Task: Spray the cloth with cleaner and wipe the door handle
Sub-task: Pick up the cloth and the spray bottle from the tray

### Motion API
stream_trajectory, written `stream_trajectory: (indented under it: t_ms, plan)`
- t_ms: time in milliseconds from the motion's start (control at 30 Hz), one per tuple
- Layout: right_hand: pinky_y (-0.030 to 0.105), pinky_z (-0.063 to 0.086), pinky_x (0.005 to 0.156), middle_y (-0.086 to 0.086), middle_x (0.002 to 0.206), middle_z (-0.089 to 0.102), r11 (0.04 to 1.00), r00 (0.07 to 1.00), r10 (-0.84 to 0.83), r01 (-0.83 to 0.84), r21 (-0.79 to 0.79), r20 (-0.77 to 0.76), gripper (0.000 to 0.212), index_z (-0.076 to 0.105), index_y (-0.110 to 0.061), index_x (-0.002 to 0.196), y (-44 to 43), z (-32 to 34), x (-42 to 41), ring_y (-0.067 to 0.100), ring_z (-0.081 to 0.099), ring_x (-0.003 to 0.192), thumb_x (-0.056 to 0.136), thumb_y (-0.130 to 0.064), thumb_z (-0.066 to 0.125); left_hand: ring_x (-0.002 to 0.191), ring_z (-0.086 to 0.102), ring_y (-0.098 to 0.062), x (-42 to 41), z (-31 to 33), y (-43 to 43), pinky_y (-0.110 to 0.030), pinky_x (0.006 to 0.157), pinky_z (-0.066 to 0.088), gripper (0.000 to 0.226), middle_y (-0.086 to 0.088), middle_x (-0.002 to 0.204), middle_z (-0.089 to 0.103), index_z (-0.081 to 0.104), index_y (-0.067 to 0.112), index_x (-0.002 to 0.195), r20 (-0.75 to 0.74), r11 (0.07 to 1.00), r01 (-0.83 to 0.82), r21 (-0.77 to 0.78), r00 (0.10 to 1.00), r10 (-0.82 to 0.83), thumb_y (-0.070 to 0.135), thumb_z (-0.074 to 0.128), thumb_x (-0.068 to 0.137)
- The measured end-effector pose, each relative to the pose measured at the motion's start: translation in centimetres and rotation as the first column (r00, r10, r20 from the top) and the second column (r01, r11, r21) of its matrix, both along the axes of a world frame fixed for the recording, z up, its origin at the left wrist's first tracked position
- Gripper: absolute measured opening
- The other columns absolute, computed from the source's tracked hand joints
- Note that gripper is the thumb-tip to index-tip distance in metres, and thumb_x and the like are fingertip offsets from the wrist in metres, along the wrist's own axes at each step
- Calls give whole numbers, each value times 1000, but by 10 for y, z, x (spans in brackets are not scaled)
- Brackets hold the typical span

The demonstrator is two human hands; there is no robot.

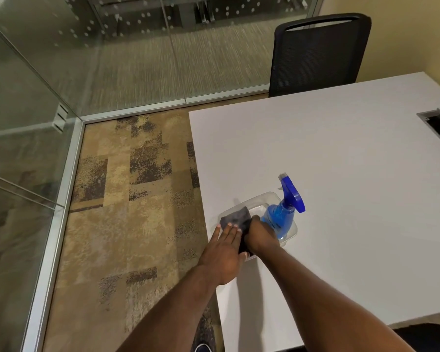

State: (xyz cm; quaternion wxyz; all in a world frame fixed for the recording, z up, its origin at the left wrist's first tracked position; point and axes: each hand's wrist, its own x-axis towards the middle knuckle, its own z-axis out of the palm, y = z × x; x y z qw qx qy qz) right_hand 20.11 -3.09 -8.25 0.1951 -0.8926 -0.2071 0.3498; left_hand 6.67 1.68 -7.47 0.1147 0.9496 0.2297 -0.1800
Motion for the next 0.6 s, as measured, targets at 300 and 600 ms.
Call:
stream_trajectory:
  t_ms: [300,600]
  plan:
    - [29,57,79,-3,92,70,979,988,77,-100,176,133,19,59,-19,108,-9,33,-12,13,65,85,93,-30,56,161,3,-15,-9,23,10,-31,127,-5,66,-3,175,7,7,13,166,251,954,-252,-163,924,287,40,30,111]
    - [17,49,66,-18,97,63,861,956,-10,-142,489,294,23,54,-38,112,-23,87,-40,1,61,79,90,-33,51,88,72,-27,6,94,18,-47,84,61,52,-1,94,74,70,24,106,158,319,-555,-768,320,934,62,35,105]
